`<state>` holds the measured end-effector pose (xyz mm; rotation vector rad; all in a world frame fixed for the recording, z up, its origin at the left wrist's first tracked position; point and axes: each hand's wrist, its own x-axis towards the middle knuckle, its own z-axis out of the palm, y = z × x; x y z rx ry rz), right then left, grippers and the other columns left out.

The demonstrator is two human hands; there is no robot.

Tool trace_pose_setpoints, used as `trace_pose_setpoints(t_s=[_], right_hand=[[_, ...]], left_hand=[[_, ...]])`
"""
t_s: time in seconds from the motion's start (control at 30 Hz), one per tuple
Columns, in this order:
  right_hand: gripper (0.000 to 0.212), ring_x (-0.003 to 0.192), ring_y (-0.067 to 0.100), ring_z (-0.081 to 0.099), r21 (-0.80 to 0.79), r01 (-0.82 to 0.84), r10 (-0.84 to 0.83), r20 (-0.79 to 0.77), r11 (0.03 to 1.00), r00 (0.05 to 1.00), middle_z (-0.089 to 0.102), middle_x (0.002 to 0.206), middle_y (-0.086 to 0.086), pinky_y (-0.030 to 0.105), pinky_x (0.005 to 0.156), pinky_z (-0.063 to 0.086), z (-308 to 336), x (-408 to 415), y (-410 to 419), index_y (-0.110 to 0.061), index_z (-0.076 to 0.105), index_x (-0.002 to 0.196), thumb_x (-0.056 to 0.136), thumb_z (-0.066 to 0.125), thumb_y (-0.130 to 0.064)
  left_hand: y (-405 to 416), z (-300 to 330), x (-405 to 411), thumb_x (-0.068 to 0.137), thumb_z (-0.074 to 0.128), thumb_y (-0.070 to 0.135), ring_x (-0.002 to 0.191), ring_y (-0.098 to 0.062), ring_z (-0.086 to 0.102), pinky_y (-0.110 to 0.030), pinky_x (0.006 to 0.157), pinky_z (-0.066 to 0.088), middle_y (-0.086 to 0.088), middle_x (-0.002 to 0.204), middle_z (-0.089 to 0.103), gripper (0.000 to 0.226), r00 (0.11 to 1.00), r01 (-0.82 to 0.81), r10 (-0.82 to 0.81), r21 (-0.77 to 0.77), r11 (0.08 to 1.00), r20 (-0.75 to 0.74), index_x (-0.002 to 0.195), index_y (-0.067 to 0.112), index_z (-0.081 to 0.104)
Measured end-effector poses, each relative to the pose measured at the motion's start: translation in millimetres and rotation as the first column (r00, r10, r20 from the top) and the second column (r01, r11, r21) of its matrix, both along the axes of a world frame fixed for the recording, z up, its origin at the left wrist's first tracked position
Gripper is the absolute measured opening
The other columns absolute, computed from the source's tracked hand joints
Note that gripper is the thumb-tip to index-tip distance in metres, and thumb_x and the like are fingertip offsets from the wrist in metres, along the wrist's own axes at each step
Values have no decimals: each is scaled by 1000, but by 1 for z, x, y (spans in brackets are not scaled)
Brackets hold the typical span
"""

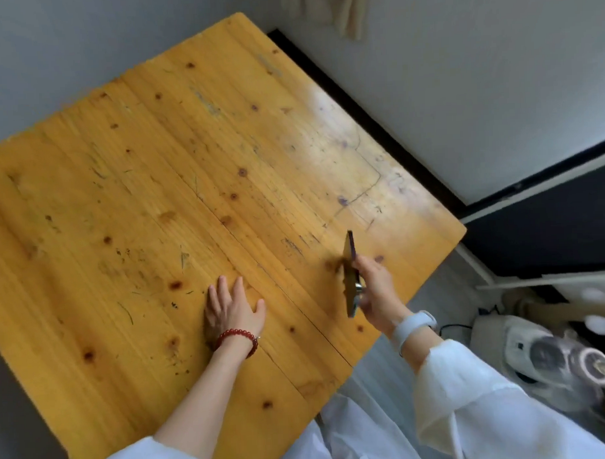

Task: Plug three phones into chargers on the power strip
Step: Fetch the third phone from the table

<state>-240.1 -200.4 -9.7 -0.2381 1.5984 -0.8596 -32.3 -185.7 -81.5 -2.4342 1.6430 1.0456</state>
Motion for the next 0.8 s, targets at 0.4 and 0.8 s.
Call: trace_pose_setpoints(t_s=[0.4, 0.8], right_hand=[[48, 110, 38, 58, -365, 336, -106, 526, 868, 844, 63, 117, 22, 44, 91, 52, 75, -126, 146, -3, 51, 124, 77, 56, -15], [40, 83, 29, 67, -236, 809, -639, 511, 539, 574, 70, 96, 19, 43, 74, 55, 74, -289, 492, 2, 54, 115, 78, 43, -8]], left_hand=[[30, 83, -184, 89, 47, 22, 131, -29, 31, -40, 106, 32, -12, 142, 33, 43, 849, 443, -488, -228, 867, -205, 130, 11, 40], [282, 119, -441, 90, 47, 18, 119, -26, 46, -32, 98, 37, -12, 130, 47, 34, 287, 849, -932, -391, 355, -222, 123, 9, 48]])
